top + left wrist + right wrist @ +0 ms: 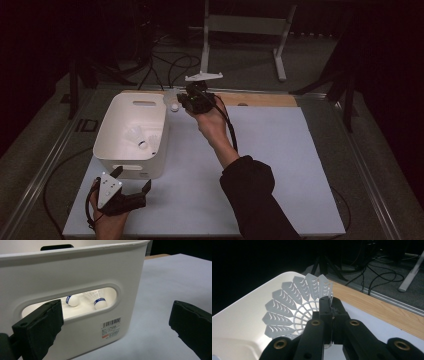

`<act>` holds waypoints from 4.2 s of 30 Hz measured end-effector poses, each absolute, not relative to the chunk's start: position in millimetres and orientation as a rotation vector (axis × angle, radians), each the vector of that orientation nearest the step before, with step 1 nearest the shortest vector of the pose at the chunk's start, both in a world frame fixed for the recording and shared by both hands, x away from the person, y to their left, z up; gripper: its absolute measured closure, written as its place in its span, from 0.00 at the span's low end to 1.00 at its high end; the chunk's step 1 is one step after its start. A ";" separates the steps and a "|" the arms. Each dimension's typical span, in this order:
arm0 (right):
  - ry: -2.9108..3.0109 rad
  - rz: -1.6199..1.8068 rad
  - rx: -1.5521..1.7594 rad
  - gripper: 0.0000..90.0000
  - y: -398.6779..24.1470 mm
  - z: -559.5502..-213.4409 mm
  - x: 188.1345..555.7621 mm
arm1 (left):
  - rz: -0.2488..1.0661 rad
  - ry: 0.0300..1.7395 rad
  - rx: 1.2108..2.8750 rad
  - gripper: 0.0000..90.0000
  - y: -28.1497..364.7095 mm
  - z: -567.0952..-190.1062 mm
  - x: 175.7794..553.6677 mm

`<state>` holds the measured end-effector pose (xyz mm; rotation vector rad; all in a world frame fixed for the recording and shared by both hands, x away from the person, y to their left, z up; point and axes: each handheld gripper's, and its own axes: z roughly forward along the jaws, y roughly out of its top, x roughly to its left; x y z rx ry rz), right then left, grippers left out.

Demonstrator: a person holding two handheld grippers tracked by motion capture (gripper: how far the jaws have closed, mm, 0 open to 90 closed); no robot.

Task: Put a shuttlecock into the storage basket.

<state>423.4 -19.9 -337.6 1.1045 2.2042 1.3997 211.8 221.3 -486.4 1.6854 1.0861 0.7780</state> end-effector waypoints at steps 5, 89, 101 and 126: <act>2.205 1.405 1.094 0.99 -17.9 -339.0 423.2 | 0.778 1.088 1.679 0.00 222.0 -486.4 211.2; 2.282 1.443 0.982 0.99 31.2 -334.0 407.6 | 0.778 1.086 1.677 0.00 221.7 -486.0 210.9; 2.316 1.437 0.939 0.99 40.5 -334.6 401.0 | 0.778 1.085 1.680 0.00 221.6 -486.1 211.1; 2.362 1.478 0.874 0.98 60.3 -332.3 388.6 | 0.780 1.087 1.674 0.00 221.6 -486.1 211.1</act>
